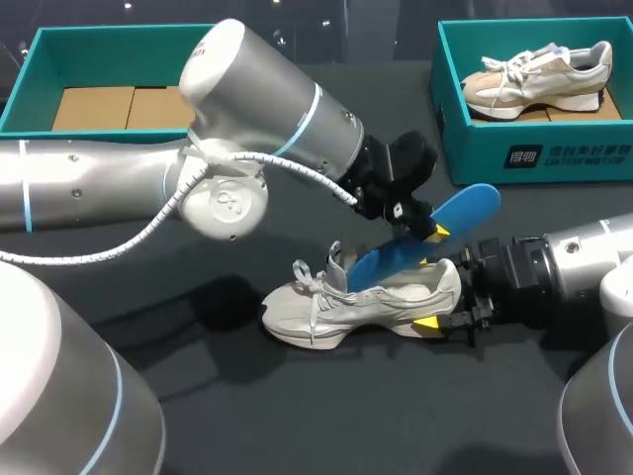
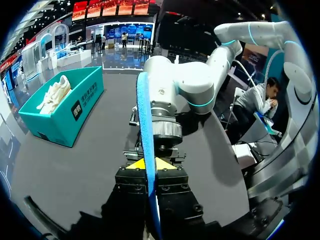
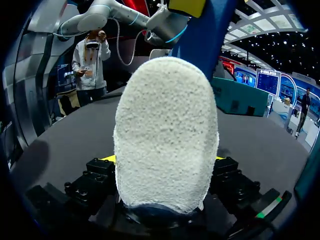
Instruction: Take the shoe out of the shoebox, open the shoe tongue, remove and reinsert the insole, then place the shoe into the shoebox
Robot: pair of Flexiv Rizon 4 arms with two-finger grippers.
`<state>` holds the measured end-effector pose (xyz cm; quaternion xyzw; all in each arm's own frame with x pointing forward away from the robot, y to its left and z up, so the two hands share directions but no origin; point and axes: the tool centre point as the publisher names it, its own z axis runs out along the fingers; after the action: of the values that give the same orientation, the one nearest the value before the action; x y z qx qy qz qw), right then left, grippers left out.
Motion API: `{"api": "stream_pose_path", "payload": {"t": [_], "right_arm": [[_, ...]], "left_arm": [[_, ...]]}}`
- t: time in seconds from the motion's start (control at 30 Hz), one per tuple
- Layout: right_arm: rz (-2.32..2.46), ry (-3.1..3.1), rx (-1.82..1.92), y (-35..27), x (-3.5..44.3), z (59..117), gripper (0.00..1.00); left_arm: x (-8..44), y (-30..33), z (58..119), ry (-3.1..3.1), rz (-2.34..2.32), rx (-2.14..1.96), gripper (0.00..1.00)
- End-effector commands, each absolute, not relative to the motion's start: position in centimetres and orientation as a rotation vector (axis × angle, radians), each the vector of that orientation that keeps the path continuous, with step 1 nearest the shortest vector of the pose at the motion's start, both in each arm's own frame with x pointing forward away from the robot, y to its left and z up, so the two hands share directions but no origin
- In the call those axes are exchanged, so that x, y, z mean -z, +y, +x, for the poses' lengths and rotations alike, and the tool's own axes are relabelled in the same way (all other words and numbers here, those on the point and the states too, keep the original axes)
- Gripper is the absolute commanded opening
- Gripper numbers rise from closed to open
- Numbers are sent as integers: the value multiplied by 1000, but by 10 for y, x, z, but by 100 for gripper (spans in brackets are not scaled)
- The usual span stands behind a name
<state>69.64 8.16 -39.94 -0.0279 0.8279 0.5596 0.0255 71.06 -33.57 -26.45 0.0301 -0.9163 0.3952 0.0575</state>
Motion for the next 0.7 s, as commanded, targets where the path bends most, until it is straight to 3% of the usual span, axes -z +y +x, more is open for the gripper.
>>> {"api": "stream_pose_path", "payload": {"t": [0.03,0.17,0.5,0.7], "right_arm": [[-84,2562,-1724,83,398,695,0],[-84,2562,-1724,83,398,695,0],[-84,2562,-1724,83,398,695,0],[-84,2562,-1724,83,398,695,0]], "left_arm": [[264,-334,710,-2781,92,-1198,0],[256,-331,709,-2721,131,-1268,0],[136,-298,679,-2508,160,-1705,0],[136,-298,679,-2508,160,-1705,0]]}}
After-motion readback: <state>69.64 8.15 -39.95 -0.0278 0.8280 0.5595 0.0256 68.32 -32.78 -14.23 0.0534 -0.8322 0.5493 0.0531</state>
